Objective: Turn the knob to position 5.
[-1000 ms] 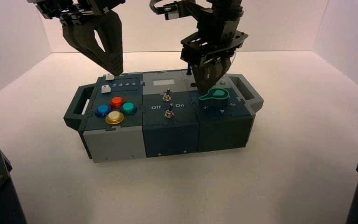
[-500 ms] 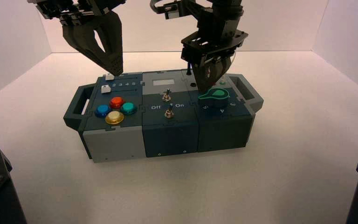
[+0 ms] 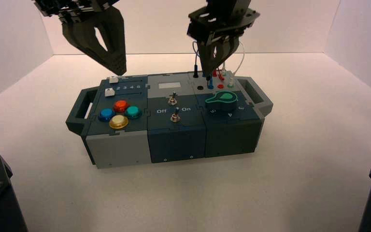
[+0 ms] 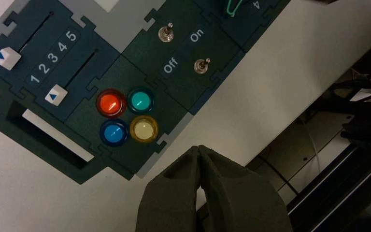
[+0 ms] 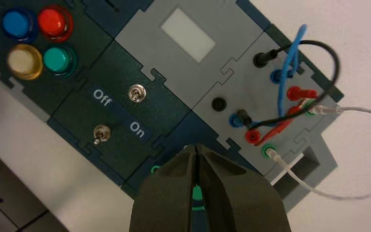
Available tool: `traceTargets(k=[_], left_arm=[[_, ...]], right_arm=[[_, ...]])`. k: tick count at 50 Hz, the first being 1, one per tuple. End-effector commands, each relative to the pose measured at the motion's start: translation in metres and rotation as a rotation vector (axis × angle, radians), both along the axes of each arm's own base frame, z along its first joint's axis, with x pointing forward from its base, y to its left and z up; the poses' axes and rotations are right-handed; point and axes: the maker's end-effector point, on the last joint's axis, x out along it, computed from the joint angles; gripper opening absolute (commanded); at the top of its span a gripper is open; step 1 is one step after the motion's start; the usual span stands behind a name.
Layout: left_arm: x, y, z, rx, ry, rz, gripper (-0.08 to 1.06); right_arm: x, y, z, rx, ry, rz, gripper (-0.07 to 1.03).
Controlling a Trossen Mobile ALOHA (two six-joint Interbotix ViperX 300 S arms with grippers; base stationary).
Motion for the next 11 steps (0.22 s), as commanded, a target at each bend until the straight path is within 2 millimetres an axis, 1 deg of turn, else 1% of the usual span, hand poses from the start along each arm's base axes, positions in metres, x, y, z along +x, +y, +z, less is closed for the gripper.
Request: traceTargets(k=[1,11], left_arm=[[0.0012,0.0004,0.0037,-0.012,-0.014,0.004,-0.03],[-0.0013,0.0030,-0.0009,-0.004,-0.005,0.005,-0.03]], right_arm=[[0.0021,0.0010,0.0141,0.027,-0.029,-0.004,-0.03],[0.0012,0.0000,0.0161,0.028,-0.033,-0.001,-0.03]])
